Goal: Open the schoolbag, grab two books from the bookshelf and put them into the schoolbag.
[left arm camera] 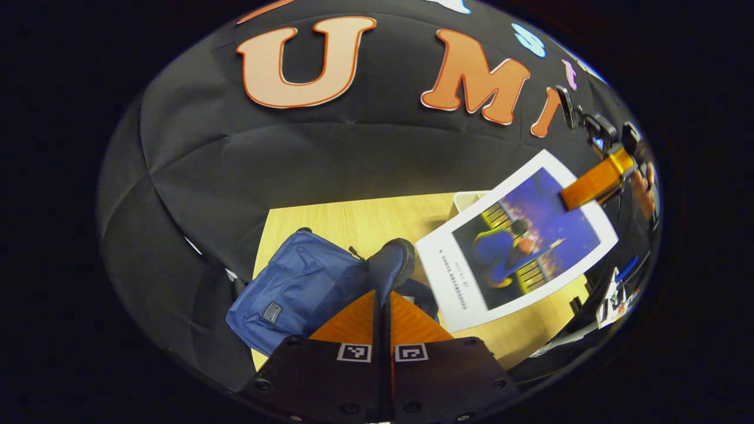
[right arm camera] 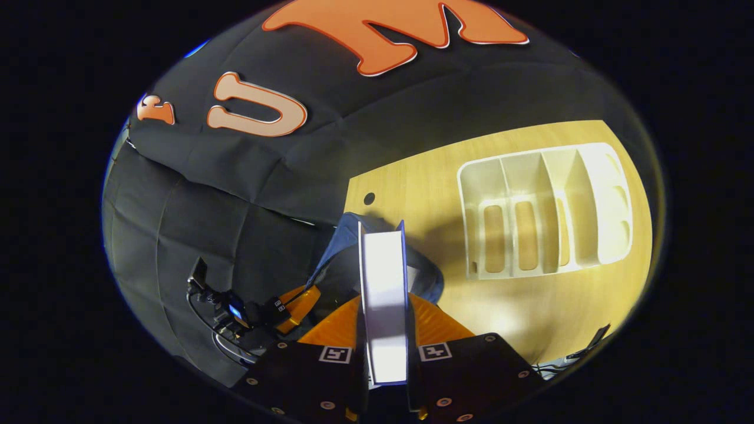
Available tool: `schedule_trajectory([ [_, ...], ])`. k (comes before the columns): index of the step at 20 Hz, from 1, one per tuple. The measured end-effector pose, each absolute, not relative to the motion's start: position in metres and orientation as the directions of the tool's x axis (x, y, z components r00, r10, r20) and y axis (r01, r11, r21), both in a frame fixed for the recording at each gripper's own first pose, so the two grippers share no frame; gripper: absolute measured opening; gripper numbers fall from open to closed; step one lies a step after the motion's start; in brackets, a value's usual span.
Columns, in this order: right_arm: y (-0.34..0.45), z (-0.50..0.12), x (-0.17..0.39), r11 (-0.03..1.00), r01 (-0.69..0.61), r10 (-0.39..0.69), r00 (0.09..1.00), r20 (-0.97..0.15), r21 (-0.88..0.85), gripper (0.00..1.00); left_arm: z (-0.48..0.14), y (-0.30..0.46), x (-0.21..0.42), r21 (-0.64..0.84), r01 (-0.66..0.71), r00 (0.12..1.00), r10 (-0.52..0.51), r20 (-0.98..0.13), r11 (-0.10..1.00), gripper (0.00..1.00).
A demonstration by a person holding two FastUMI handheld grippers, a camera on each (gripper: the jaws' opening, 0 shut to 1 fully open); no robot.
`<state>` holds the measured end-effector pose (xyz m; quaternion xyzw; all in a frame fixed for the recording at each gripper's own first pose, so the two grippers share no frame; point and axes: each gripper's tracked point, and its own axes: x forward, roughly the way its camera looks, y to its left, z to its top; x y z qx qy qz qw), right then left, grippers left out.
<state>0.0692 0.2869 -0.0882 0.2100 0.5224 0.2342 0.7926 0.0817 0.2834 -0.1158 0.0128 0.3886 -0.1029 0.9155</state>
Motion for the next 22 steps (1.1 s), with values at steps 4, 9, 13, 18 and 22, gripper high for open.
schedule_trajectory([
  [4,0.317,-0.116,0.061,0.759,-0.117,0.640,0.316,-0.700,0.641,0.26,-0.104,0.291,0.085,-0.056,0.189,0.682,-0.172,-0.711,0.980,0.00],
  [9,0.326,-0.145,0.052,0.740,-0.033,0.638,0.354,-0.684,0.672,0.26,-0.095,0.293,0.094,-0.081,0.167,0.685,-0.175,-0.707,0.983,0.00],
  [13,0.344,-0.179,0.045,0.704,0.041,0.638,0.403,-0.656,0.709,0.26,-0.092,0.284,0.096,-0.079,0.193,0.676,-0.191,-0.711,0.978,0.00],
  [18,0.377,-0.211,0.036,0.647,0.125,0.651,0.423,-0.630,0.752,0.26,-0.090,0.274,0.099,-0.070,0.230,0.669,-0.210,-0.713,0.971,0.00],
  [22,0.407,-0.233,0.030,0.617,0.156,0.655,0.441,-0.613,0.771,0.25,-0.091,0.266,0.098,-0.074,0.257,0.663,-0.231,-0.712,0.964,0.00],
])
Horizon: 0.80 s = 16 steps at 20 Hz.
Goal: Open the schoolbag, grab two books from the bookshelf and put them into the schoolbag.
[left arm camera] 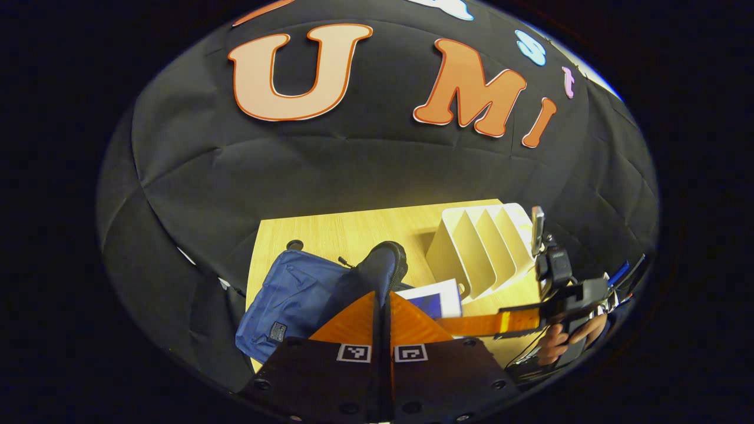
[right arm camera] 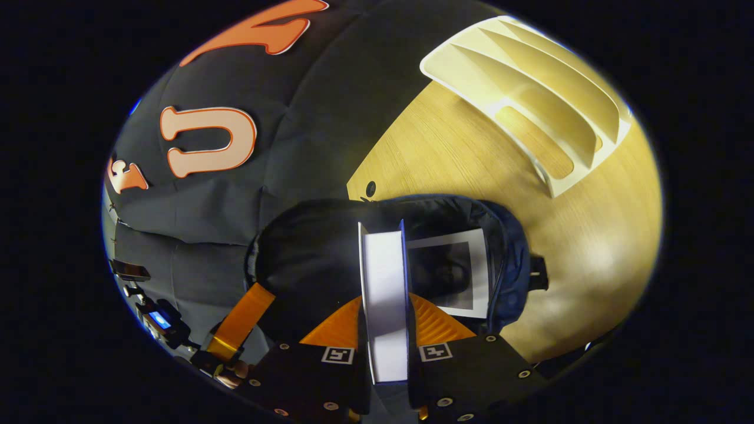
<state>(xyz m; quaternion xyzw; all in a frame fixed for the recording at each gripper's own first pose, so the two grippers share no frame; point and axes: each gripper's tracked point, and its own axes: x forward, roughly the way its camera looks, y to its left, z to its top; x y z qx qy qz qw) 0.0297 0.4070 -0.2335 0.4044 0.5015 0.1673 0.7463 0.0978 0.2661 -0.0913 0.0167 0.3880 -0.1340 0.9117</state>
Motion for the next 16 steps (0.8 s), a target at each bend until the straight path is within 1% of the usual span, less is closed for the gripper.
schedule_trajectory([
  [3,0.414,-0.241,0.039,0.628,0.138,0.629,0.489,-0.604,0.766,0.25,-0.092,0.262,0.097,-0.088,0.267,0.659,-0.249,-0.709,0.960,0.00],
  [6,0.427,-0.254,0.052,0.646,0.134,0.611,0.499,-0.615,0.751,0.25,-0.093,0.258,0.092,-0.113,0.278,0.650,-0.273,-0.709,0.954,0.00],
  [7,0.433,-0.257,0.056,0.643,0.131,0.612,0.504,-0.609,0.755,0.13,-0.093,0.257,0.091,-0.111,0.283,0.649,-0.276,-0.709,0.953,0.00],
  [8,0.439,-0.258,0.057,0.640,0.130,0.616,0.503,-0.607,0.757,0.25,-0.092,0.257,0.092,-0.106,0.287,0.651,-0.275,-0.707,0.952,0.00],
  [10,0.439,-0.260,0.057,0.640,0.132,0.618,0.498,-0.609,0.757,0.25,-0.093,0.260,0.095,-0.102,0.283,0.653,-0.270,-0.708,0.954,0.00],
  [12,0.438,-0.257,0.056,0.642,0.135,0.625,0.479,-0.617,0.755,0.31,-0.094,0.263,0.095,-0.099,0.275,0.653,-0.261,-0.711,0.956,0.00],
  [13,0.436,-0.254,0.059,0.653,0.122,0.619,0.482,-0.620,0.747,0.51,-0.094,0.265,0.096,-0.097,0.270,0.653,-0.257,-0.713,0.958,0.00],
  [14,0.430,-0.251,0.058,0.677,0.108,0.605,0.481,-0.634,0.728,0.39,-0.094,0.266,0.095,-0.095,0.268,0.653,-0.254,-0.714,0.959,0.00],
  [15,0.424,-0.246,0.063,0.689,0.090,0.596,0.494,-0.633,0.719,0.49,-0.095,0.266,0.094,-0.092,0.266,0.651,-0.249,-0.717,0.960,0.01],
  [16,0.417,-0.242,0.066,0.709,0.070,0.582,0.503,-0.638,0.702,0.70,-0.096,0.265,0.097,-0.088,0.268,0.653,-0.248,-0.716,0.959,0.00],
])
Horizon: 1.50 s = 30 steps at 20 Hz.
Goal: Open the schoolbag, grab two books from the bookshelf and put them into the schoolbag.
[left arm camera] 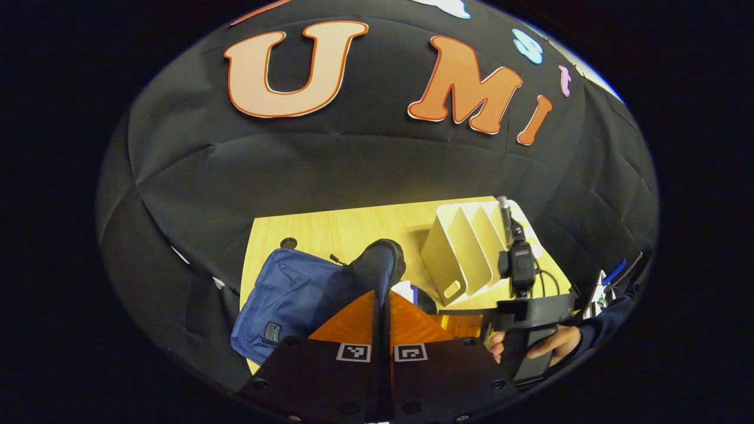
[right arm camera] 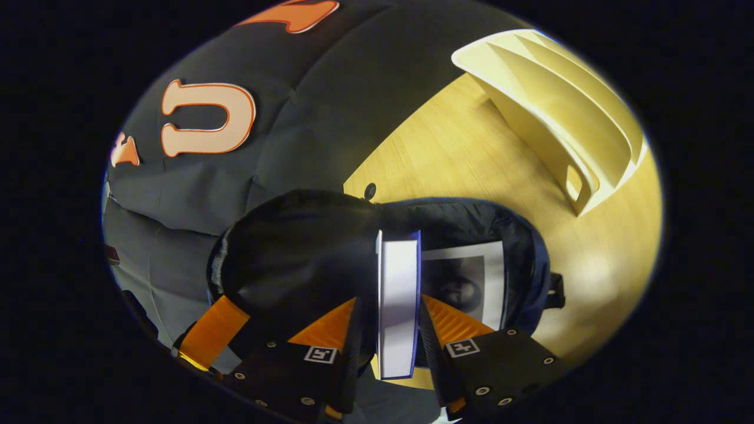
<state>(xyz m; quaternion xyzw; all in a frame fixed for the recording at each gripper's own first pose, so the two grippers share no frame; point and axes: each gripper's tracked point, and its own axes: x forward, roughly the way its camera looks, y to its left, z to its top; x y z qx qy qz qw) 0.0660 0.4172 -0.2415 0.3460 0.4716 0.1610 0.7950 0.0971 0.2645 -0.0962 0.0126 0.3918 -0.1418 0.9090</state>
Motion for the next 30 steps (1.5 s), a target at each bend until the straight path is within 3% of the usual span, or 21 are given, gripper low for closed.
schedule_trajectory([
  [1,0.410,-0.234,0.069,0.720,0.050,0.575,0.516,-0.635,0.692,0.53,-0.098,0.264,0.098,-0.084,0.267,0.650,-0.243,-0.719,0.960,0.00],
  [7,0.364,-0.193,0.095,0.808,-0.071,0.495,0.620,-0.609,0.585,0.59,-0.108,0.256,0.099,-0.067,0.265,0.640,-0.228,-0.734,0.962,0.00],
  [13,0.284,-0.138,0.122,0.912,-0.165,0.353,0.781,-0.515,0.376,0.66,-0.118,0.250,0.099,-0.026,0.245,0.642,-0.182,-0.745,0.969,0.01],
  [18,0.223,-0.118,0.127,0.945,-0.122,0.265,0.829,-0.492,0.304,0.75,-0.134,0.233,0.090,-0.044,0.235,0.622,-0.185,-0.760,0.971,0.04],
  [21,0.183,-0.110,0.132,0.962,-0.075,0.197,0.856,-0.478,0.262,0.76,-0.138,0.222,0.087,-0.048,0.246,0.623,-0.197,-0.757,0.968,0.18],
  [22,0.173,-0.108,0.131,0.963,-0.068,0.191,0.859,-0.476,0.262,0.76,-0.138,0.217,0.087,-0.049,0.249,0.621,-0.198,-0.759,0.967,0.16],
  [24,0.149,-0.107,0.132,0.972,-0.041,0.149,0.870,-0.470,0.232,0.76,-0.136,0.207,0.086,-0.057,0.254,0.634,-0.211,-0.744,0.965,0.39],
  [28,0.120,-0.098,0.129,0.975,-0.011,0.114,0.882,-0.458,0.220,0.76,-0.128,0.188,0.088,-0.059,0.258,0.665,-0.221,-0.713,0.964,0.99],
  [30,0.109,-0.090,0.126,0.979,-0.010,0.102,0.891,-0.442,0.206,0.77,-0.118,0.179,0.094,-0.048,0.250,0.704,-0.215,-0.677,0.967,0.98],
])
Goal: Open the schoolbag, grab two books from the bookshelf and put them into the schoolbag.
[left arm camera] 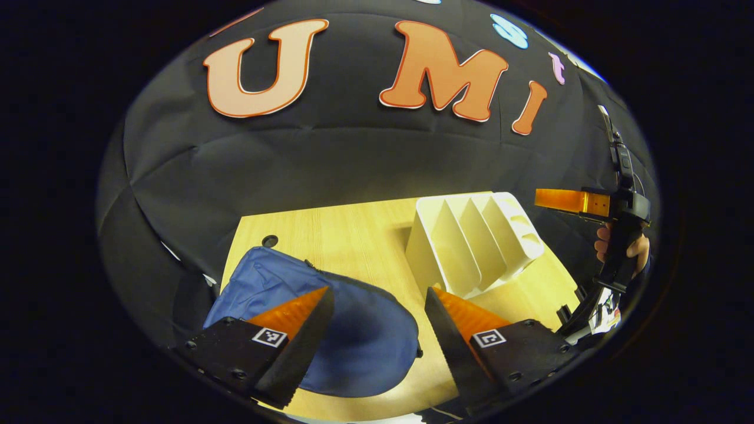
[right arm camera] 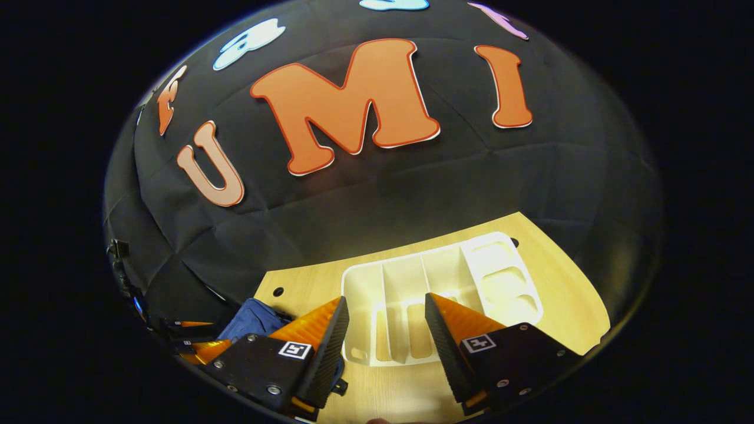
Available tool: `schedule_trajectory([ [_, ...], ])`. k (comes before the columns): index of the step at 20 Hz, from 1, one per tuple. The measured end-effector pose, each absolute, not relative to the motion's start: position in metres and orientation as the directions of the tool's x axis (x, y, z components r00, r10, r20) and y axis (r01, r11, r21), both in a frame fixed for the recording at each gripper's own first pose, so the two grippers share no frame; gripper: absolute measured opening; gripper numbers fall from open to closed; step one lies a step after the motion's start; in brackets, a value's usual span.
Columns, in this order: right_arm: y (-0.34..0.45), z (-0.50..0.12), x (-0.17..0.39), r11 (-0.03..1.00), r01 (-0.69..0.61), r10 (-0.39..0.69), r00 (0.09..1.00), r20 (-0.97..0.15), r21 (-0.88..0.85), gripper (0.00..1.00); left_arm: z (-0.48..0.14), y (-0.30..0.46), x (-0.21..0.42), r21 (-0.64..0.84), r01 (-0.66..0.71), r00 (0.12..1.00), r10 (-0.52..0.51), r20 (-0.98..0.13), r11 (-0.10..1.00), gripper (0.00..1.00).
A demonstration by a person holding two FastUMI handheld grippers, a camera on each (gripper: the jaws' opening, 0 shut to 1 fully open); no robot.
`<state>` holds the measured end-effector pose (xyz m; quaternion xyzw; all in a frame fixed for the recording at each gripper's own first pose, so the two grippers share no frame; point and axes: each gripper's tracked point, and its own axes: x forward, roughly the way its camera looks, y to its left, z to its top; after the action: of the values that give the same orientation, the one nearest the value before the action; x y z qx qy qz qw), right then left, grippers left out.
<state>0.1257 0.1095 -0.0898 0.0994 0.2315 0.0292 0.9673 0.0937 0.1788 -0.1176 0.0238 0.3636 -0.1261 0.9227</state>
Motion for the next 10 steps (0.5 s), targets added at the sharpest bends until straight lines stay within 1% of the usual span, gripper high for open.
schedule_trajectory([
  [3,0.101,-0.079,0.121,0.982,-0.022,0.098,0.909,-0.405,0.188,0.83,-0.099,0.157,0.108,-0.030,0.245,0.772,-0.214,-0.599,0.969,0.97],
  [7,0.078,-0.071,0.118,0.990,-0.005,0.055,0.933,-0.357,0.141,0.85,-0.082,0.136,0.123,-0.017,0.185,0.854,-0.170,-0.492,0.983,0.98],
  [10,0.068,-0.058,0.115,0.994,-0.007,0.038,0.957,-0.288,0.108,0.90,-0.063,0.117,0.125,-0.003,0.167,0.903,-0.154,-0.402,0.986,0.97],
])
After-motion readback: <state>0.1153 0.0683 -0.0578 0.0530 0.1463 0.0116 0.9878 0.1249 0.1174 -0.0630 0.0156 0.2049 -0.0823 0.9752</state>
